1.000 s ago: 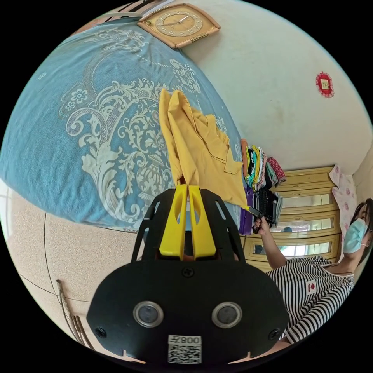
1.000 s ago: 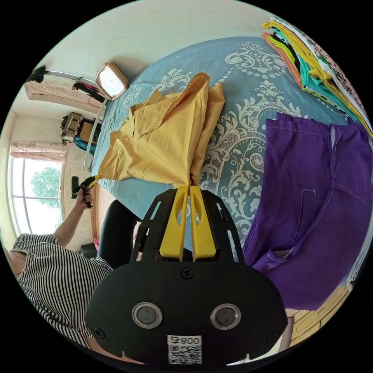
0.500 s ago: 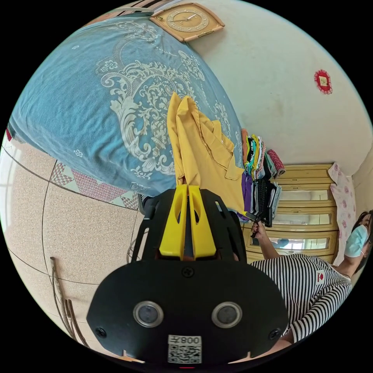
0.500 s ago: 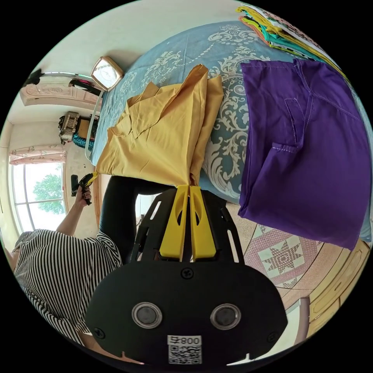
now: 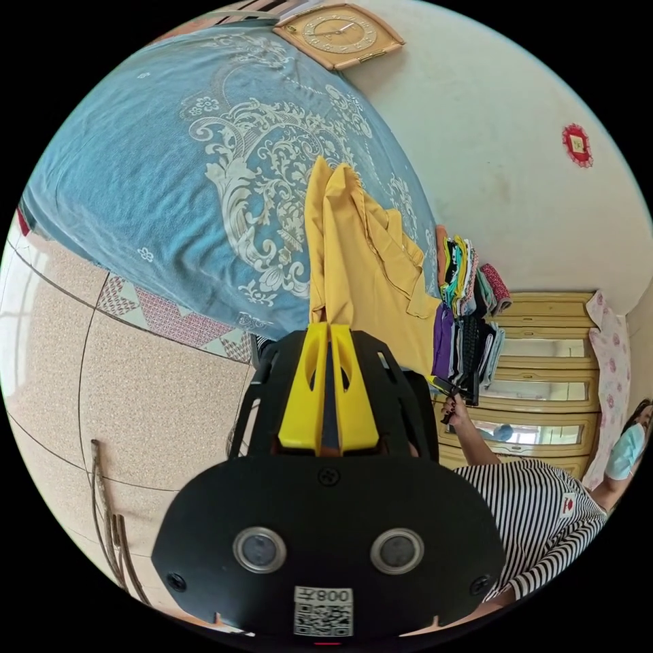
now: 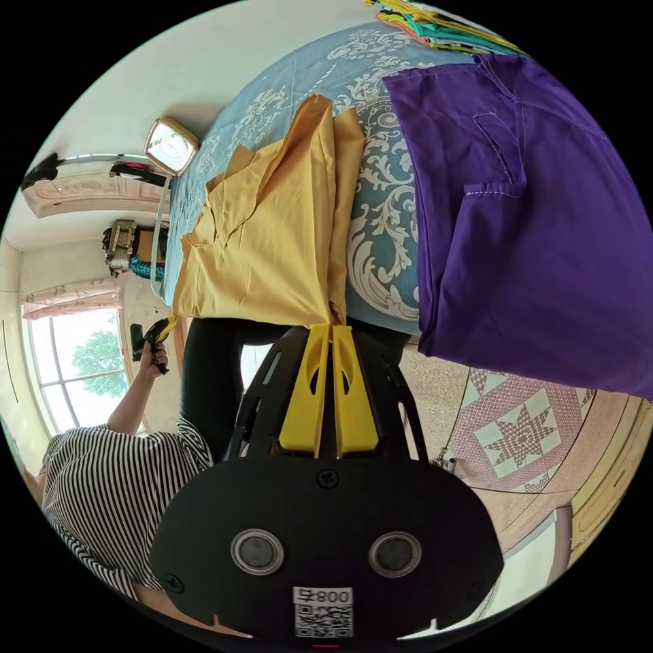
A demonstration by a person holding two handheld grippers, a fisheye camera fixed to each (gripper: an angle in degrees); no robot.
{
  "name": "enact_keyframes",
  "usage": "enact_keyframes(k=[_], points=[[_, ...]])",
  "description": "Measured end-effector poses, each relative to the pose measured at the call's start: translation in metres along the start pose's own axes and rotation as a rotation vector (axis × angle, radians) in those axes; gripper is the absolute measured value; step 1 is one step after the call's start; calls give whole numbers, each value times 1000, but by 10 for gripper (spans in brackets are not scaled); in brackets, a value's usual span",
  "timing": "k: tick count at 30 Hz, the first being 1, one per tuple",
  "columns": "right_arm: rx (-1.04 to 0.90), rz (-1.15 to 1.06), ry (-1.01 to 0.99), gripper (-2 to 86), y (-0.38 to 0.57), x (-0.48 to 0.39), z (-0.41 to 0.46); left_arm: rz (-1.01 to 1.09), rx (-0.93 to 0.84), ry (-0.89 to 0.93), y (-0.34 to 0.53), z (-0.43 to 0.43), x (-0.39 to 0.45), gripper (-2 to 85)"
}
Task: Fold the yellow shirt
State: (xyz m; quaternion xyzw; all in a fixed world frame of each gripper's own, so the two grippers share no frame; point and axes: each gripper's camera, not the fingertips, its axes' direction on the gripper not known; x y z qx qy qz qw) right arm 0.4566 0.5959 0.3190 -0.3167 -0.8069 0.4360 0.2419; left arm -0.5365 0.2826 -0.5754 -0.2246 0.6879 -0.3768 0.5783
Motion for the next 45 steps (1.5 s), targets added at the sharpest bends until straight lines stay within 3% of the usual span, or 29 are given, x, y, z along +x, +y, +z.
enact_keyframes(k=[6, 12, 25, 32, 45], points=[[23, 10, 7, 2, 12, 9, -17, -4, 68, -92, 4, -23, -9, 14], [95, 33, 46, 1, 23, 16, -43, 43, 132, -38, -7, -34, -5, 23], [82, -187, -42, 2, -65, -61, -13, 193, -75, 121, -128, 84, 49, 50], [30, -164, -11, 4, -105, -59, 17, 114, -131, 144, -192, 129, 43, 66], [127, 23, -238, 19, -140, 5, 12, -45, -89, 234, -255, 144, 4, 60]])
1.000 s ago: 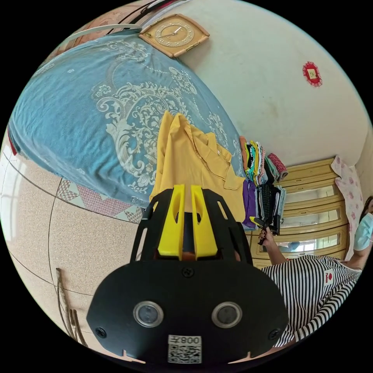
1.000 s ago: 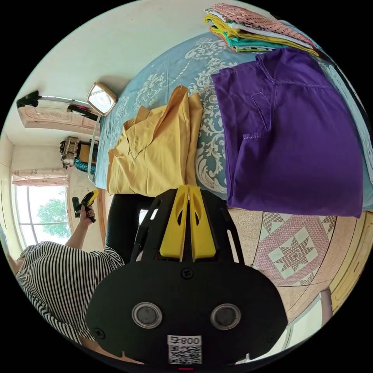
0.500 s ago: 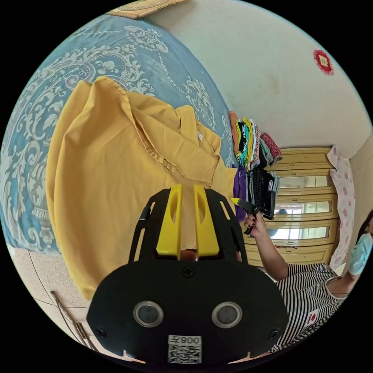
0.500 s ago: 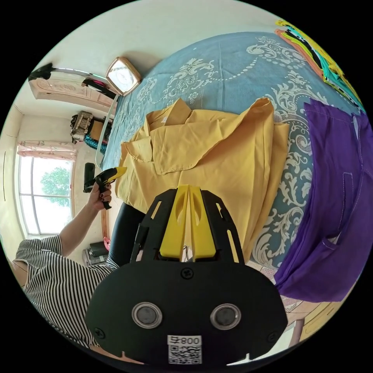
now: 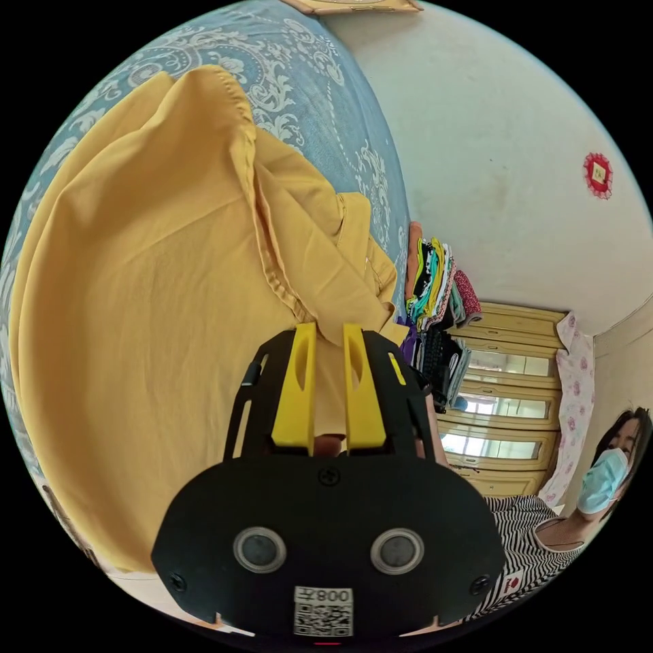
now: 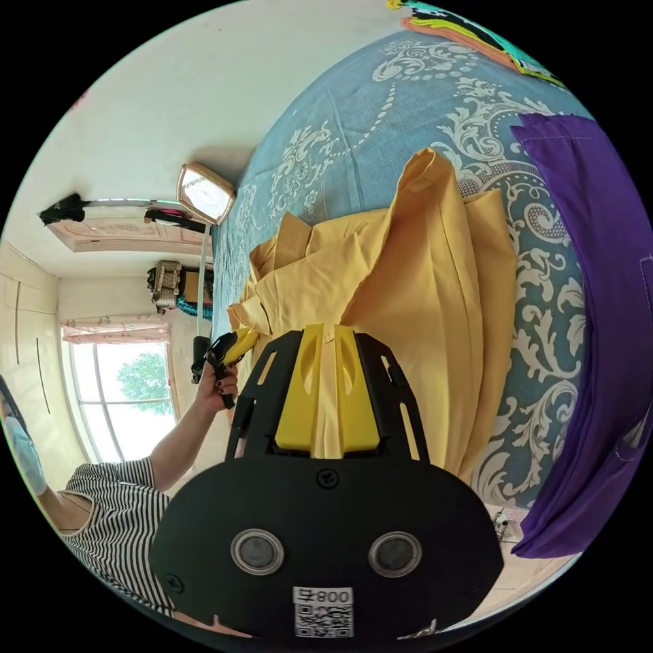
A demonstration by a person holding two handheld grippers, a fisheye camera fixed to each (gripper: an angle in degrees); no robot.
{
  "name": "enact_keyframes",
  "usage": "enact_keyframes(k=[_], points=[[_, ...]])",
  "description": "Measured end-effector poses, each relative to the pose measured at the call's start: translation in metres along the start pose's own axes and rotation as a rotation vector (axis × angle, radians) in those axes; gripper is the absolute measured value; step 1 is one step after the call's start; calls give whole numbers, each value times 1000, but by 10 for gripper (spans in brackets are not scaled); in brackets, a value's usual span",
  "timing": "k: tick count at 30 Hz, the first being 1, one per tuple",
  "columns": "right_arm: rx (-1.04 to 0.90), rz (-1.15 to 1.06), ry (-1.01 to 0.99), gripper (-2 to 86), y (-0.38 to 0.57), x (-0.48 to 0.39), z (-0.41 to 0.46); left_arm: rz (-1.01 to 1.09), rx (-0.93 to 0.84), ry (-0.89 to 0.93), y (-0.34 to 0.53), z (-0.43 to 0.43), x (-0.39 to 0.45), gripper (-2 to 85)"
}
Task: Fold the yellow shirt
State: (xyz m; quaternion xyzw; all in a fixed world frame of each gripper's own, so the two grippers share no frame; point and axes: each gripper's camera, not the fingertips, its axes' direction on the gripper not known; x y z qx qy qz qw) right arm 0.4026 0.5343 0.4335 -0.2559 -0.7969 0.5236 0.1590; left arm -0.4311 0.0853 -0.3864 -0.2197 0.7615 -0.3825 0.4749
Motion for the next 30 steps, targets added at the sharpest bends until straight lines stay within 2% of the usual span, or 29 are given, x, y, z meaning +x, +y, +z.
enact_keyframes(k=[5, 15, 23, 30], points=[[-14, 37, -24, 9, -12, 16, 5, -29, 13, 36, -26, -3, -8, 16], [47, -36, -142, 1, -43, 12, -16, 58, 64, 138, -86, -24, 11, 7], [52, -114, -119, 1, -66, 1, -31, 94, 124, 210, -168, -33, 24, 45], [4, -71, -5, 7, -41, 32, -28, 136, 80, 211, -166, -27, 9, 74]])
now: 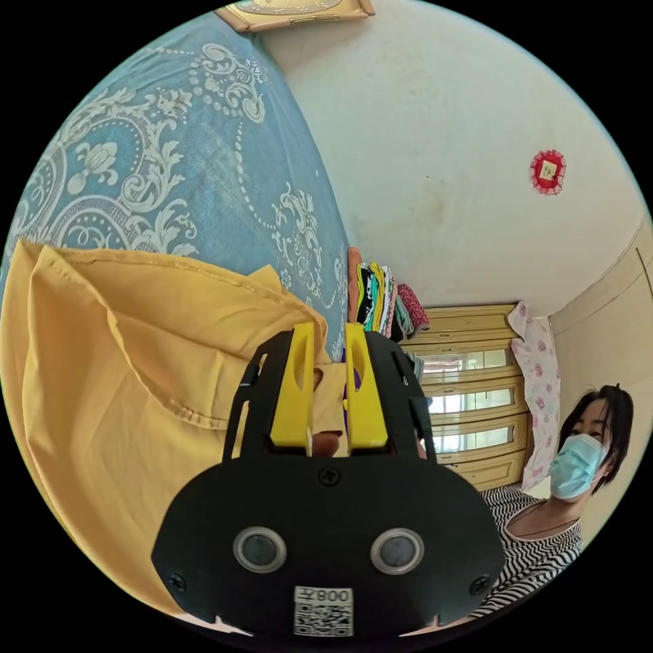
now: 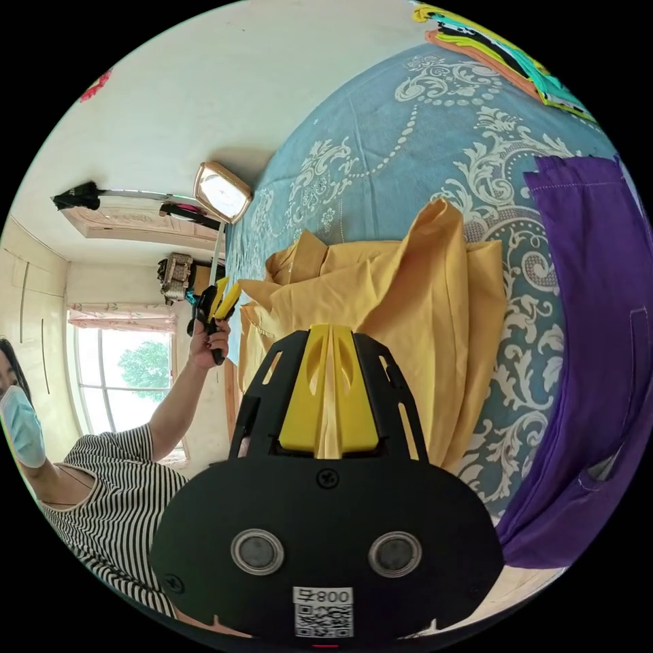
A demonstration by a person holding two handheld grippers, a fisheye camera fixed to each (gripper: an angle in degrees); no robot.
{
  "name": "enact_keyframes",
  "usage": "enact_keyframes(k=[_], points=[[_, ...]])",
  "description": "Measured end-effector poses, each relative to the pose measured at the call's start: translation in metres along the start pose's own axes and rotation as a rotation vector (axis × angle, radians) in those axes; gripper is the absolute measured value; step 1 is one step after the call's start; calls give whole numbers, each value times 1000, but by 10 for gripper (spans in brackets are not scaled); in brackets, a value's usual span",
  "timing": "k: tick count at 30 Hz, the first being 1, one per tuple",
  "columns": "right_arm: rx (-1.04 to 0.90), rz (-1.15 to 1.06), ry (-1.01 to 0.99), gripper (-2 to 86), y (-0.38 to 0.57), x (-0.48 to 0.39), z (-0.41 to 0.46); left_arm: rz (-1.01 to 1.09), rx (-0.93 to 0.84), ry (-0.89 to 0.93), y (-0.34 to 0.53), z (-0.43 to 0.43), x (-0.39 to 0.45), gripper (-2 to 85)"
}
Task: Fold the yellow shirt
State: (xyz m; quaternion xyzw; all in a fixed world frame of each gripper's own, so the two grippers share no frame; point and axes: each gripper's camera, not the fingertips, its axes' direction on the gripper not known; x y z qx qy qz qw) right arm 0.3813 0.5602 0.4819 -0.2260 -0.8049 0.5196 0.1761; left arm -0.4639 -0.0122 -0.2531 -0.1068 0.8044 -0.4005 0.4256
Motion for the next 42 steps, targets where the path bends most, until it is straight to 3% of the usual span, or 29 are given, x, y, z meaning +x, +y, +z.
enact_keyframes(k=[11, 21, 26, 30, 34, 42], points=[[-29, 66, -33, 16, -19, 33, 28, -79, -116, -38, -8, 56, -47, 52], [-4, 11, -103, 2, -52, 32, 31, 5, -97, 13, -69, 106, -37, 15], [33, -33, -162, 1, -68, 23, 25, 139, -81, -160, -57, 97, -26, 23], [55, -65, -214, 0, -82, 17, 26, 124, -57, -272, -33, 87, -48, 19], [70, -78, -222, 0, -108, 10, 32, 59, -141, -267, -39, 121, -78, 10], [79, -73, -121, 1, -149, 5, 43, 114, -124, -194, -83, 172, -74, 5]])
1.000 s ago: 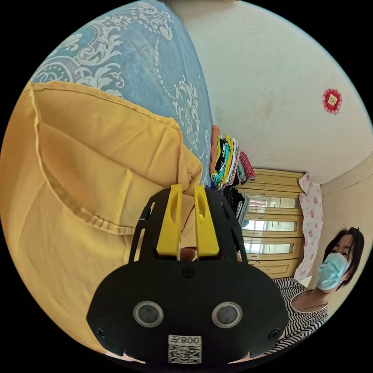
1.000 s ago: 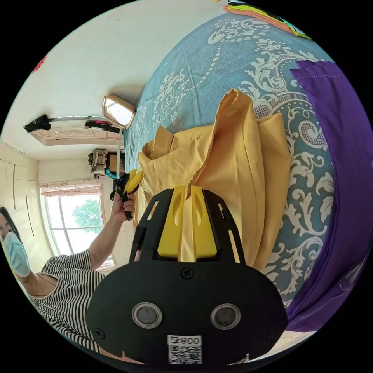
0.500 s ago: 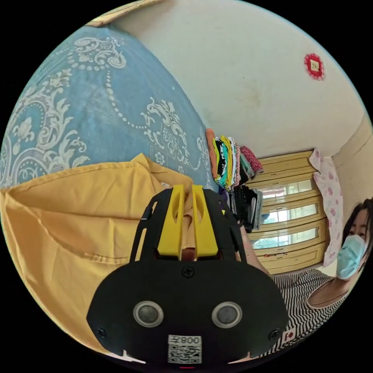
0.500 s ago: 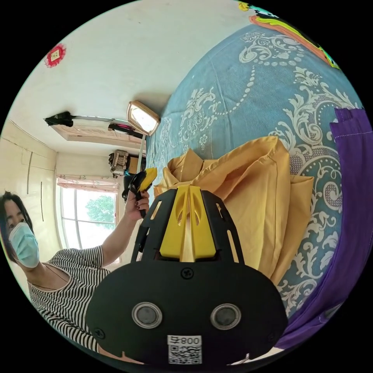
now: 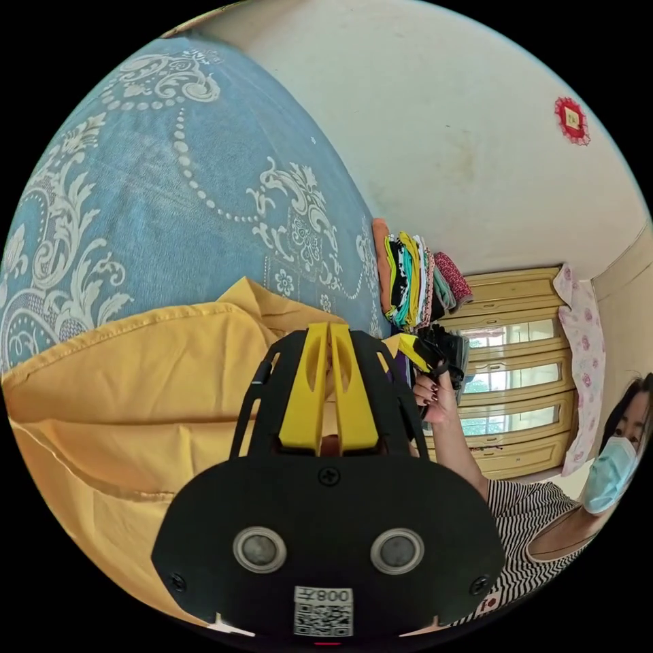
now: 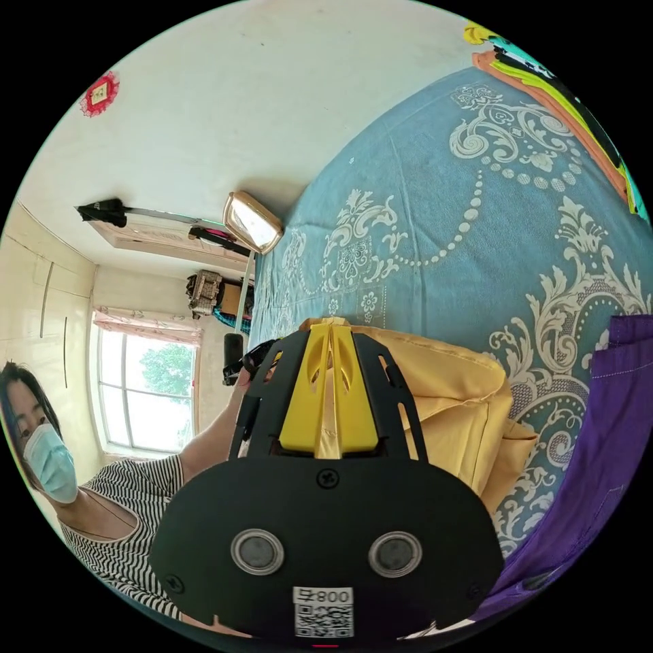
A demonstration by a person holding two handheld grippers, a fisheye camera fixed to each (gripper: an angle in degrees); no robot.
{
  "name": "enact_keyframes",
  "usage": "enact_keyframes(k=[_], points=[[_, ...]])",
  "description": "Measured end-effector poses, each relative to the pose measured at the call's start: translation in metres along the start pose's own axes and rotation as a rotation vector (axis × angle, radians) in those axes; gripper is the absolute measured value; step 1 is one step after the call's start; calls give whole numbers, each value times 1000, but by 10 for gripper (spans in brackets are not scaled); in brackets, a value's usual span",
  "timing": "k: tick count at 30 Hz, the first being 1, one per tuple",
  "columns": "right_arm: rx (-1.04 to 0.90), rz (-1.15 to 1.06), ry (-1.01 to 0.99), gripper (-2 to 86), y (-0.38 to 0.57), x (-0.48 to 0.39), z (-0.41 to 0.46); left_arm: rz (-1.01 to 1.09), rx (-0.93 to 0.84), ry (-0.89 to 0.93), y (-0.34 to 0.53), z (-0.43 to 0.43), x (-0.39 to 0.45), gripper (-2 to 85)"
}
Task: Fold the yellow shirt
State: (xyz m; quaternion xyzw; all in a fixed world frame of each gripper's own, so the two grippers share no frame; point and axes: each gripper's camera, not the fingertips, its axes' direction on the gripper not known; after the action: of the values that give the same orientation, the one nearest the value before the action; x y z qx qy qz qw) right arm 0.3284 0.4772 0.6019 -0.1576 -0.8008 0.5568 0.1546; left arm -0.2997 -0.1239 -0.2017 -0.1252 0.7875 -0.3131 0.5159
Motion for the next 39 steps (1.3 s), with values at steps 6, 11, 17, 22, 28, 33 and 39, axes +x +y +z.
enact_keyframes(k=[6, 11, 17, 22, 28, 33, 39], points=[[-19, -3, 101, 1, 21, 16, 6, 48, 45, -85, 40, -5, -12, 6], [-68, -1, 164, 1, 43, 33, 24, -37, 24, -121, 73, 9, -53, 4], [-274, -32, 326, 0, 30, 36, 84, 36, -77, -136, 47, 65, -45, 4], [-299, -56, 242, 0, 20, 36, 106, 79, -54, -128, 18, 89, -36, 7], [-188, -50, 27, 1, -14, 34, 101, 197, -62, -121, 40, 103, -21, 29], [-114, -33, -11, 0, -46, 34, 95, 314, -101, -106, 83, 123, -12, 62], [-93, -25, -68, 1, -53, 35, 93, 544, -280, -372, 112, 183, 19, 84]])
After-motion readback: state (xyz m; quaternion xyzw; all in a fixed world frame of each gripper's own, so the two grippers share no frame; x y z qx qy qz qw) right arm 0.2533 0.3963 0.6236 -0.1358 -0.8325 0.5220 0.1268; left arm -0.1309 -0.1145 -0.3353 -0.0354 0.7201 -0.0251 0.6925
